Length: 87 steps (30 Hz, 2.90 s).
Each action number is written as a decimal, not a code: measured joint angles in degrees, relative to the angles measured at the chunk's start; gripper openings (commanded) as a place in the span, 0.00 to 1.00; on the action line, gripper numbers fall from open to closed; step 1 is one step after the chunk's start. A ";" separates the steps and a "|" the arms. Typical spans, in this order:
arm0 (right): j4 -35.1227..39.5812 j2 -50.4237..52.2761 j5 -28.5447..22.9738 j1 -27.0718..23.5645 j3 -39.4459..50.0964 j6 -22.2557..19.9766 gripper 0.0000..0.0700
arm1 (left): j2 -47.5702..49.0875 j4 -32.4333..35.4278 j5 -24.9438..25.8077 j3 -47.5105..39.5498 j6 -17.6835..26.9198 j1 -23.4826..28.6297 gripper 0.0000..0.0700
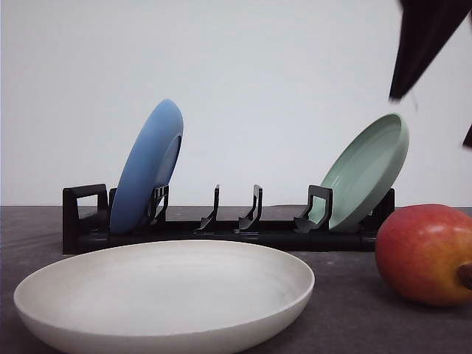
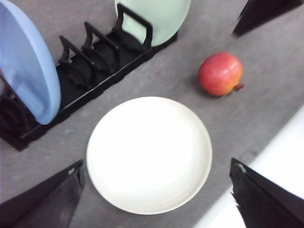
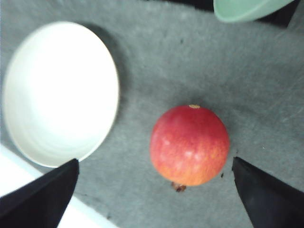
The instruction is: Place pomegranate in white plate
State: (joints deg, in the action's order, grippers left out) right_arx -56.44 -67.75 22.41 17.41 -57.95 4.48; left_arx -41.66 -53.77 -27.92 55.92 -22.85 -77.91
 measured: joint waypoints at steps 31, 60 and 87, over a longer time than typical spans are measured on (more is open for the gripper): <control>3.32 -23.91 -7.50 5.28 -0.51 0.35 0.64 | 17.26 1.49 4.05 -5.86 -3.56 -0.02 0.77; 14.67 -36.03 -6.56 33.28 -18.36 7.60 0.64 | 17.26 1.74 -1.81 -5.86 -3.54 -0.02 0.77; 16.86 -38.69 -6.39 34.40 -18.34 8.01 1.00 | 17.26 1.77 -1.86 -5.86 -3.58 -0.02 0.77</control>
State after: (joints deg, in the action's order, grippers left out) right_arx -39.58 -106.44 16.02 51.81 -76.29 12.49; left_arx -24.40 -52.01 -29.78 50.06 -26.44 -77.93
